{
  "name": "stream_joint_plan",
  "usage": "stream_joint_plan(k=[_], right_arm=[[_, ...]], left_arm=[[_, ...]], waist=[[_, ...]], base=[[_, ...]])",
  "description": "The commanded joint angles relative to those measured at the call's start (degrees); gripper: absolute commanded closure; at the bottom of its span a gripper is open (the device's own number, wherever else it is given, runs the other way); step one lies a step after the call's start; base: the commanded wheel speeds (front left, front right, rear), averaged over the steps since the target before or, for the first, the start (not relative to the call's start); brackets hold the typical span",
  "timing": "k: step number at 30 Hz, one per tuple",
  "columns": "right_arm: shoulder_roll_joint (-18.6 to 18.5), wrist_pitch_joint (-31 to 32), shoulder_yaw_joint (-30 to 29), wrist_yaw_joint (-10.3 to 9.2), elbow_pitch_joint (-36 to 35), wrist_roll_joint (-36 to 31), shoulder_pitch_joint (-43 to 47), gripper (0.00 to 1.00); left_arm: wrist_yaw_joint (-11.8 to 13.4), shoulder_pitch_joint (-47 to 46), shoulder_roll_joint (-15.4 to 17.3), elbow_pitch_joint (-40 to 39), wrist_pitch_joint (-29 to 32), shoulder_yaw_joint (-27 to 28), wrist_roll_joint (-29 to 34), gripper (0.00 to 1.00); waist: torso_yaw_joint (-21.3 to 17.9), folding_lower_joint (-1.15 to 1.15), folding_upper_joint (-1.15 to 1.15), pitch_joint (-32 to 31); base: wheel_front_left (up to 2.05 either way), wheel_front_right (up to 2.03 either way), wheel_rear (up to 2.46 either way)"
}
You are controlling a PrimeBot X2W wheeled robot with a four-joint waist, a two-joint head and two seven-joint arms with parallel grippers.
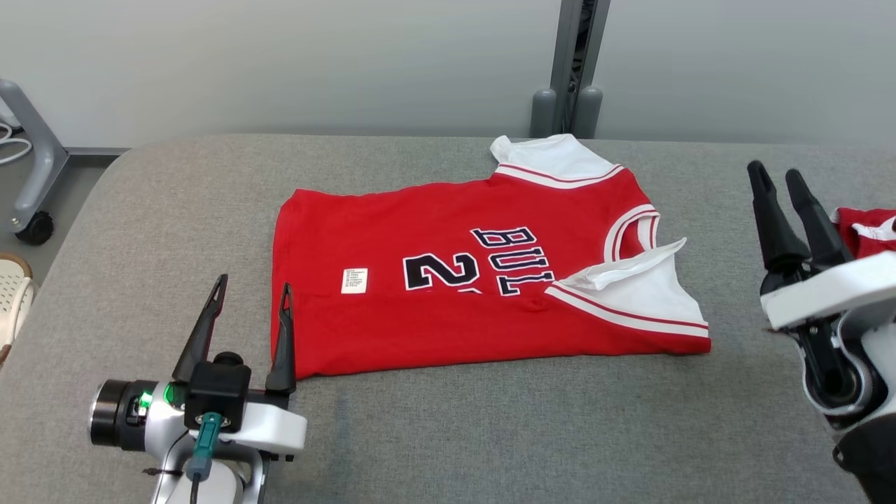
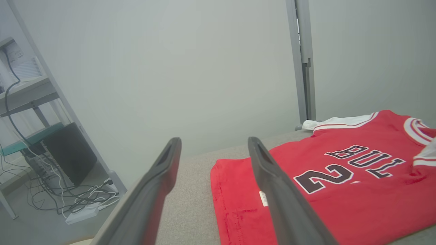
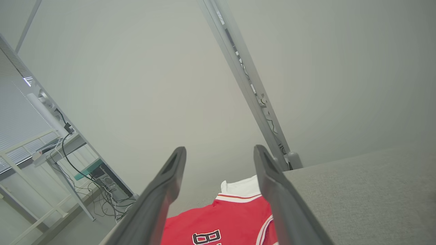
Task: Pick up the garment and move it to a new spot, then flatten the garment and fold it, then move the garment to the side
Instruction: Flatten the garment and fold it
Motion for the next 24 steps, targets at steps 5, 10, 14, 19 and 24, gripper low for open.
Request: stream_joint_plan(k=[5, 10, 14, 19, 24], right_arm=[[3.32, -0.21, -5.93, 0.12, -2.32, -7.52, 8.06, 0.00], [7.25, -0.21, -11.40, 0.12, -0.81, -12.62, 14.28, 0.00], [9.68, -0.19, -12.96, 0.12, 2.42, -12.98, 15.40, 0.00], [12.40, 1.18, -13.23, 0.13, 7.33, -9.97, 13.63, 0.00], [14.20, 2.47, -12.84, 0.12, 11.49, -5.83, 11.35, 0.00]], left_arm=[[-0.15, 4.25, -0.83, -2.55, -0.08, 1.30, -0.66, 0.00], [-1.71, 7.13, -2.25, -0.23, -0.08, 2.39, -1.09, 0.00], [-3.38, 6.86, -3.13, 4.98, -0.08, 3.10, -1.68, 0.00], [-6.28, 4.41, -5.23, 12.22, -0.09, 6.63, -6.68, 0.00], [-11.11, 1.30, -6.96, 19.51, -0.09, 11.21, -15.29, 0.00]], waist=[[-0.25, 0.00, 0.00, -1.27], [-0.44, 0.00, 0.00, -1.73], [-0.67, 0.00, 0.00, -0.85], [-1.05, 0.00, 0.00, 1.01], [-1.50, 0.00, 0.00, 2.91]], base=[[0.00, 0.00, 0.00], [0.00, 0.00, 0.00], [0.00, 0.00, 0.00], [0.00, 0.00, 0.00], [0.00, 0.00, 0.00]])
